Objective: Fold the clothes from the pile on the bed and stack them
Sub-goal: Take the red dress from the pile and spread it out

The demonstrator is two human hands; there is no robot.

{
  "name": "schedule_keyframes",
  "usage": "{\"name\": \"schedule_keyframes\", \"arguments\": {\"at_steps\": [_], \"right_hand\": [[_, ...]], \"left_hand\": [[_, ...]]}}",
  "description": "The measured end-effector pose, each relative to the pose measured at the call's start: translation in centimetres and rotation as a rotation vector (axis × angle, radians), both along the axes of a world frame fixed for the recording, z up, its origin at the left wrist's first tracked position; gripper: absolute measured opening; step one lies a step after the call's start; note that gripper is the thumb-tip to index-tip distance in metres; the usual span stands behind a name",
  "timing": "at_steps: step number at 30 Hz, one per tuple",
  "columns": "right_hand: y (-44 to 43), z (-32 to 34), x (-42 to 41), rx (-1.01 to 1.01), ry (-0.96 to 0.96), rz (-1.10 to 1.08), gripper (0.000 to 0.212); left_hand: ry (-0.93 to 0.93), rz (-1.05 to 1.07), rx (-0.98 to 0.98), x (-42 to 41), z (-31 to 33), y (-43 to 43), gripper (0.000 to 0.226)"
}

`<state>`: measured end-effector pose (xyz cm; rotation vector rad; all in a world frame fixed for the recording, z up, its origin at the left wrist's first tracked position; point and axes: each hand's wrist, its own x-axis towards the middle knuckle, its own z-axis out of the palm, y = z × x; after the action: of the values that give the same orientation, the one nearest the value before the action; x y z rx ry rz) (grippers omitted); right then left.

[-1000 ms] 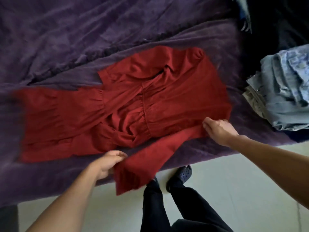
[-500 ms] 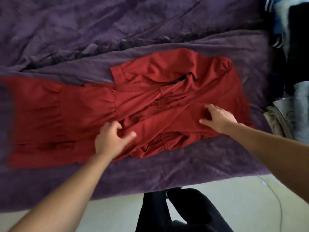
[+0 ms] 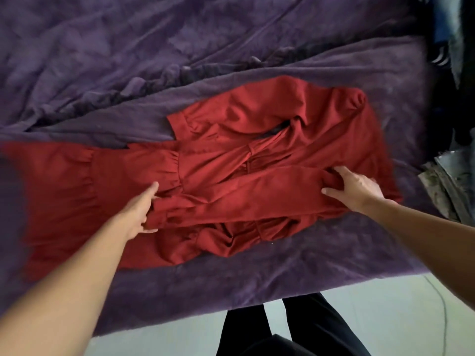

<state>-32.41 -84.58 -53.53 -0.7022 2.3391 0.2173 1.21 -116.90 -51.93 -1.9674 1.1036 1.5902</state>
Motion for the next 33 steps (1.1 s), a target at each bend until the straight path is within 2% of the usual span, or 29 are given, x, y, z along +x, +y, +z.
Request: {"name": "schedule_keyframes", "arguments": {"at_steps": [2, 4, 5, 8, 11, 13, 16, 19, 21, 23, 25, 27, 30, 33], "right_hand": [[-0.5, -0.6, -0.3, -0.009, -0.016, -0.018, 0.048], [-0.2, -1.2, -0.9, -0.058, -0.039, -0.051, 0.035], [0.2, -1.3, -1.3, -0.084, -0.059, -0.057, 0.033], [1.7, -0.6, -3.2, -0.081, -0.108, -0.060, 0.033], [2.7, 0.2, -5.3, 0.034, -0.104, 0.065, 0.033], [1.5, 0.7, -6.7, 0.023, -0.069, 0.146, 0.030], [-3.1, 1.0, -9.1, -0.309, 0.086, 0.156, 0.025], [-9.3, 0.8, -12.6, -0.563, 0.249, 0.177, 0.024], [-13.0, 0.1, -15.0, -0.567, 0.256, 0.153, 0.036], [-15.4, -1.1, -16.8, -0.448, 0.188, 0.123, 0.053], [-16.2, -2.4, -17.6, -0.289, 0.099, 0.105, 0.062], [-15.6, -3.2, -17.4, -0.262, 0.062, 0.146, 0.053], [-12.5, -2.3, -16.3, -0.526, 0.168, 0.202, 0.030], [-7.6, 0.4, -14.5, -0.746, 0.237, 0.230, 0.020]], "left_hand": [[0.047, -0.083, -0.205, -0.7, -0.6, 1.6, 0.056], [0.055, -0.272, -0.443, -0.7, -1.3, 3.9, 0.052], [0.005, -0.291, -0.515, -0.3, -1.8, 4.6, 0.045], [-0.136, -0.221, -0.480, 0.4, -2.2, 5.5, 0.033], [-0.311, -0.498, -0.481, 0.4, -1.3, 6.0, 0.034], [-0.411, -0.595, -0.607, -0.9, -0.6, 5.8, 0.035], [-0.329, -0.663, -0.921, -5.1, -0.2, 4.2, 0.031], [-0.187, -0.784, -1.085, -10.7, -1.3, 1.0, 0.039], [-0.135, -0.876, -1.105, -14.7, -2.4, -1.6, 0.053], [-0.175, -0.997, -1.044, -18.2, -3.9, -3.8, 0.071], [-0.260, -1.109, -0.969, -20.7, -5.1, -5.0, 0.076], [-0.267, -1.131, -0.962, -21.8, -5.0, -5.2, 0.055], [-0.123, -1.022, -1.059, -20.6, -3.1, -4.1, 0.024], [0.033, -1.084, -1.179, -16.8, -0.2, -1.4, 0.024]]}}
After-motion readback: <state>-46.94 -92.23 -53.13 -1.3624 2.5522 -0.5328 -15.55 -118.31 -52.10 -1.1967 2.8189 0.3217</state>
